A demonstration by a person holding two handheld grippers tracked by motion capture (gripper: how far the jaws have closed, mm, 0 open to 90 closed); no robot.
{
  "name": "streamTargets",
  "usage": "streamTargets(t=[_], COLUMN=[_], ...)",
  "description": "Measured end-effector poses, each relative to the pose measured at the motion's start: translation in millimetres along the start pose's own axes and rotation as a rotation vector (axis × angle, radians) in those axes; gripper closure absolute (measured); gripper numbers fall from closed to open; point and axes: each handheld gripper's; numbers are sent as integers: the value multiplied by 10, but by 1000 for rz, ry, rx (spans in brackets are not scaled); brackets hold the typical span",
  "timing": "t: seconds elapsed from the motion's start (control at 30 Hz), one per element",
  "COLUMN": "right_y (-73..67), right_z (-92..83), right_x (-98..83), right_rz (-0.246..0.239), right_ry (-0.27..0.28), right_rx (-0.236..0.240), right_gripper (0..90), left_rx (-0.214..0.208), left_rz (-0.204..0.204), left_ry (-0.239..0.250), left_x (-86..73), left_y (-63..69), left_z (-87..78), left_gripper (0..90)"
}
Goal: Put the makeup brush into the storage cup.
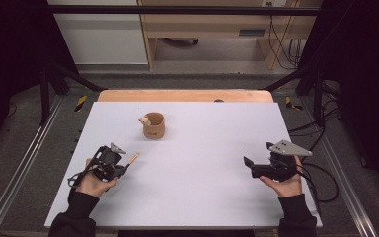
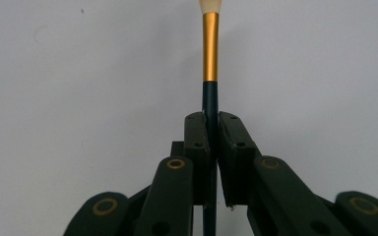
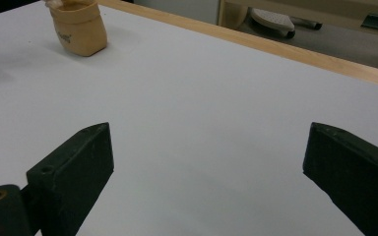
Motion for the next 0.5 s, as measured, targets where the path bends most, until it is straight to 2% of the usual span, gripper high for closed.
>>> streamTargets(t=[0.23, 0.3, 0.33, 0.4, 0.5], right_y=[-2, -3, -3, 3, 2], right_z=[0, -2, -2, -6, -11], right_x=[-3, -2, -2, -3, -5], right_rz=[-2, 0, 0, -2, -1], right_ry=[0, 0, 0, 2, 3], right_rx=[2, 2, 2, 2, 0], right_gripper=[50, 50, 50, 50, 50], left_rx=[10, 20, 20, 36, 47], left_rz=[-14, -17, -17, -32, -36], left_ry=[108, 141, 141, 189, 222], left_x=[55, 59, 59, 59, 59], left_y=[42, 59, 59, 82, 83], left_z=[-132, -159, -159, -178, -200], left_gripper=[828, 828, 828, 828, 828])
Point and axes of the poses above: each handheld gripper's, and its own axes: z roughly forward along the jaws, x roughly out of its top, y roughly to its right
